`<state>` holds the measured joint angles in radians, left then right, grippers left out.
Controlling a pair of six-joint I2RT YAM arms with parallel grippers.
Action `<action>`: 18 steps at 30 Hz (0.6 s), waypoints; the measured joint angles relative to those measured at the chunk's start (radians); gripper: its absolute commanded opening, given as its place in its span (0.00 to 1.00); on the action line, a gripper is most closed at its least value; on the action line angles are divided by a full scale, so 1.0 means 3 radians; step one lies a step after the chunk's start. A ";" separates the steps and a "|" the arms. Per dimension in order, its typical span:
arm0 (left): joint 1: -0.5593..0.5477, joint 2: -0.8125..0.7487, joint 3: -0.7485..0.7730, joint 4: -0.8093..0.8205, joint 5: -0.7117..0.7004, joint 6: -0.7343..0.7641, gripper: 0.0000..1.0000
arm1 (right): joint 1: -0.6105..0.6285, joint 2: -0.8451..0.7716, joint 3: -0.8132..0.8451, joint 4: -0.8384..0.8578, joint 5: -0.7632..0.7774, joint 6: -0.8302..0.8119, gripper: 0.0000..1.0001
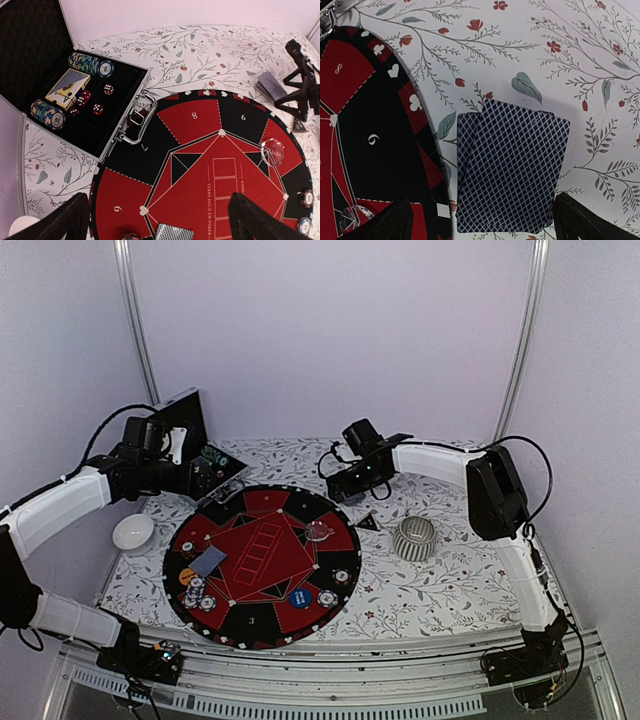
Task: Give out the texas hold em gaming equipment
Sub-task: Pick up the face-down deck piles from the center of the board.
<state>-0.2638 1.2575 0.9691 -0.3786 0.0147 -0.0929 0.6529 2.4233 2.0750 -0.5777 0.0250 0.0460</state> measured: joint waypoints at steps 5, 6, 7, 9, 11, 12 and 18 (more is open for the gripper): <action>0.0000 0.0001 0.0000 0.0000 0.0001 0.0000 0.98 | -0.0022 0.0135 0.0126 -0.0167 0.0008 0.0062 0.99; 0.0000 0.0003 0.0000 0.0000 0.0000 0.0001 0.98 | -0.0025 0.0153 0.0168 -0.0186 0.0011 0.0062 0.99; 0.0000 0.0004 0.0000 -0.0001 0.0001 0.0001 0.98 | -0.0027 0.0164 0.0210 -0.0200 0.0014 0.0061 0.99; 0.0000 0.0005 0.0000 -0.0001 0.0001 0.0001 0.98 | -0.0027 0.0179 0.0271 -0.0216 0.0025 0.0057 0.99; 0.0000 0.0005 0.0000 0.0000 0.0001 0.0001 0.98 | -0.0028 0.0189 0.0306 -0.0233 0.0052 0.0045 0.99; 0.0000 0.0005 0.0000 0.0000 0.0001 0.0001 0.98 | -0.0031 0.0200 0.0322 -0.0233 0.0067 0.0031 0.99; 0.0000 0.0006 0.0000 0.0000 0.0001 0.0001 0.98 | -0.0050 0.0354 0.0387 -0.0284 0.0155 -0.0055 0.99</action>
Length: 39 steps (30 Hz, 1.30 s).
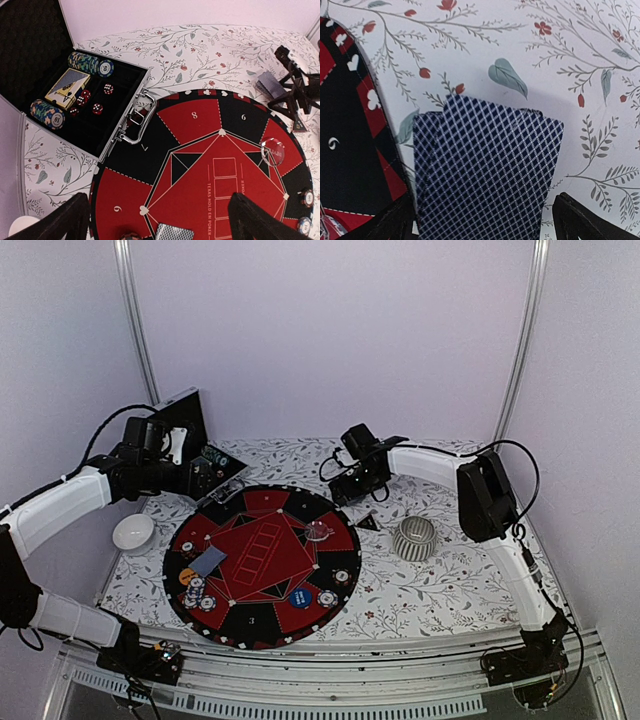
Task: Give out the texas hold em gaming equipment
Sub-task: Pick up the face-down deck piles from the center of the board.
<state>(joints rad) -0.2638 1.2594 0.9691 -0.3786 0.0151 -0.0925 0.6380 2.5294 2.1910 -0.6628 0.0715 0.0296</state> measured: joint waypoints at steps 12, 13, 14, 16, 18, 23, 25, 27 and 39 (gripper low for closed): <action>0.0001 0.0015 -0.0001 -0.0001 0.0000 0.0010 0.98 | -0.0069 0.0092 0.0039 -0.0061 -0.0136 -0.0052 0.75; 0.0001 0.0015 -0.0001 -0.0001 0.0000 0.0010 0.98 | -0.0069 0.0094 0.0042 -0.0061 -0.0135 -0.0051 0.72; 0.0001 0.0015 -0.0001 -0.0001 0.0000 0.0011 0.98 | -0.0069 0.0095 0.0043 -0.0061 -0.0134 -0.0052 0.70; 0.0001 0.0015 -0.0001 0.0000 0.0000 0.0011 0.98 | -0.0067 0.0100 0.0050 -0.0061 -0.0131 -0.0060 0.65; 0.0001 0.0015 -0.0001 -0.0001 0.0000 0.0011 0.98 | -0.0067 0.0107 0.0057 -0.0060 -0.0130 -0.0062 0.58; 0.0001 0.0015 -0.0001 -0.0001 0.0000 0.0011 0.98 | -0.0067 0.0107 0.0127 -0.0037 -0.0117 -0.0067 0.45; 0.0001 0.0015 -0.0001 0.0000 0.0000 0.0011 0.98 | -0.0067 0.0111 0.0127 -0.0036 -0.0109 -0.0064 0.43; 0.0001 0.0015 -0.0001 -0.0001 0.0000 0.0011 0.98 | -0.0067 0.0111 0.0127 -0.0034 -0.0106 -0.0064 0.39; 0.0001 0.0015 -0.0001 -0.0001 0.0000 0.0011 0.98 | -0.0067 0.0061 0.0055 0.0018 -0.0135 -0.0065 0.17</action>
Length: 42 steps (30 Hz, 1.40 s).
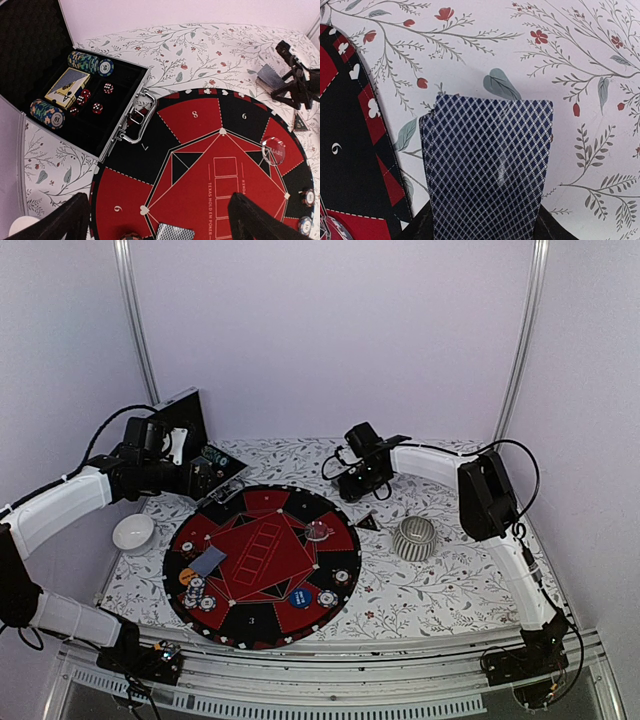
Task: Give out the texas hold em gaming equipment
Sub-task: Pick up the face-down deck piles from the center of the board, then pass from the right arm to the left
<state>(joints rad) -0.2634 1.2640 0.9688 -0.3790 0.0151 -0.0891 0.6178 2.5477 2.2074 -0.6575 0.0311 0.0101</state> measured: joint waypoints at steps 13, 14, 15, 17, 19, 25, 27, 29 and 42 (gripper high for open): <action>0.0000 0.0000 0.0000 0.0001 0.0000 0.0000 0.98 | 0.0046 -0.0187 -0.0159 -0.0025 -0.0029 -0.0123 0.13; 0.0000 0.0000 0.0000 0.0001 0.0001 -0.0001 0.98 | 0.0057 -0.0223 -0.0173 -0.0029 -0.0037 -0.0145 0.13; 0.0000 -0.0001 0.0000 0.0001 0.0008 -0.0003 0.98 | 0.0069 -0.0264 -0.0187 -0.0031 -0.0048 -0.0174 0.13; 0.0000 -0.0004 0.0000 0.0001 0.0048 -0.0018 0.95 | 0.0098 -0.0360 -0.0217 -0.0036 -0.0071 -0.0240 0.13; 0.0001 -0.0008 0.0001 0.0001 0.0148 -0.0055 0.89 | 0.0136 -0.0474 -0.0262 -0.0048 -0.0100 -0.0326 0.13; 0.0011 -0.0043 0.0052 0.0008 0.0899 -0.0365 0.73 | 0.0456 -0.0877 -0.0381 -0.0100 -0.0266 -0.0716 0.12; 0.0015 -0.0112 0.0042 0.0038 0.1240 -0.0534 0.79 | 0.0650 -0.0991 -0.0445 -0.0104 -0.0359 -0.0872 0.11; 0.0017 -0.0220 -0.0017 0.0141 0.1526 -0.0692 0.87 | 0.0851 -0.1077 -0.0520 -0.0102 -0.0463 -0.1013 0.11; 0.0019 -0.0626 -0.1102 0.0553 0.2646 -0.1415 0.90 | 0.1628 -0.1197 -0.0692 -0.0042 -0.0841 -0.1535 0.12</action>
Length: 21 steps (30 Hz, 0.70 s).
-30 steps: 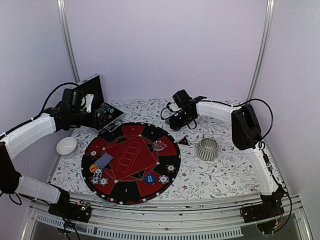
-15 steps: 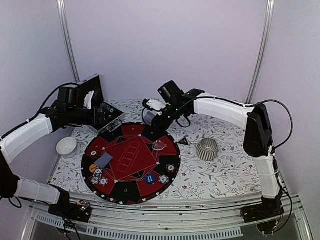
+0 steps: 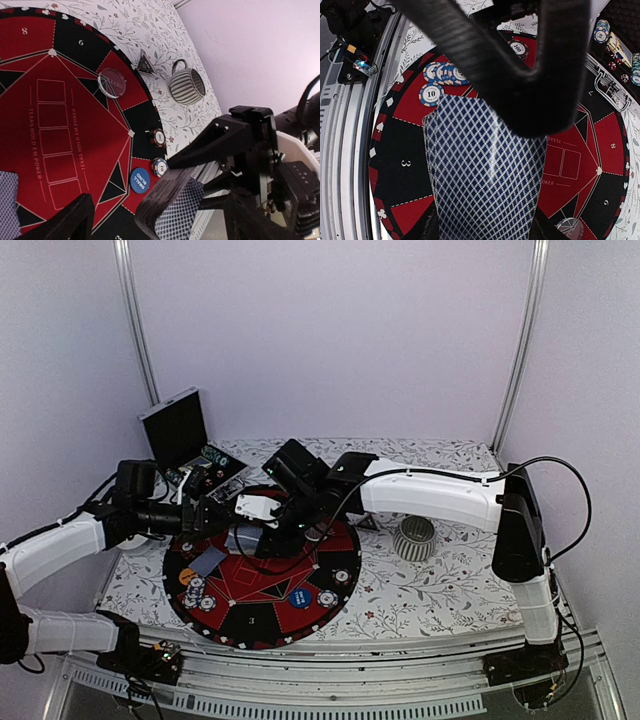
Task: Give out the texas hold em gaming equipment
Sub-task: Pass from the right arm to the left
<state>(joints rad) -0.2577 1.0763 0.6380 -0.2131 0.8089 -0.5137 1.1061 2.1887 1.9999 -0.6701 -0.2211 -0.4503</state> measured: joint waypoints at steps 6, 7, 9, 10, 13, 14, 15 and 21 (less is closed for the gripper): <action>-0.0004 -0.0130 -0.0148 0.0160 0.0184 -0.0062 0.83 | 0.0000 0.0000 0.0013 0.0019 -0.0009 -0.0050 0.12; -0.0006 -0.0131 -0.0173 0.0184 0.0197 -0.0062 0.80 | 0.0000 0.0000 0.0013 0.0023 -0.0009 -0.0053 0.12; -0.0015 -0.0117 -0.0216 0.0207 0.0220 -0.0072 0.79 | 0.0011 0.0000 0.0013 0.0029 -0.0008 -0.0065 0.12; -0.0024 -0.0102 -0.0234 0.0216 0.0224 -0.0074 0.79 | 0.0022 0.0000 0.0013 0.0032 -0.0005 -0.0071 0.12; -0.0061 -0.0047 -0.0263 0.0248 0.0230 -0.0069 0.78 | 0.0045 0.0000 0.0018 0.0042 0.0000 -0.0088 0.12; -0.0071 -0.0027 -0.0268 0.0254 0.0229 -0.0064 0.77 | 0.0053 0.0000 0.0020 0.0047 0.0003 -0.0099 0.12; -0.0075 -0.0006 -0.0272 0.0261 0.0226 -0.0060 0.76 | 0.0064 0.0000 0.0024 0.0050 0.0006 -0.0111 0.12; -0.0159 0.0121 -0.0280 0.0381 0.0226 -0.0085 0.65 | 0.0128 0.0000 0.0032 0.0093 0.0058 -0.0188 0.12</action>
<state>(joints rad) -0.3054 1.1126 0.5541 -0.0986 0.8768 -0.5392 1.1446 2.1887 2.0094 -0.6422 -0.2035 -0.5068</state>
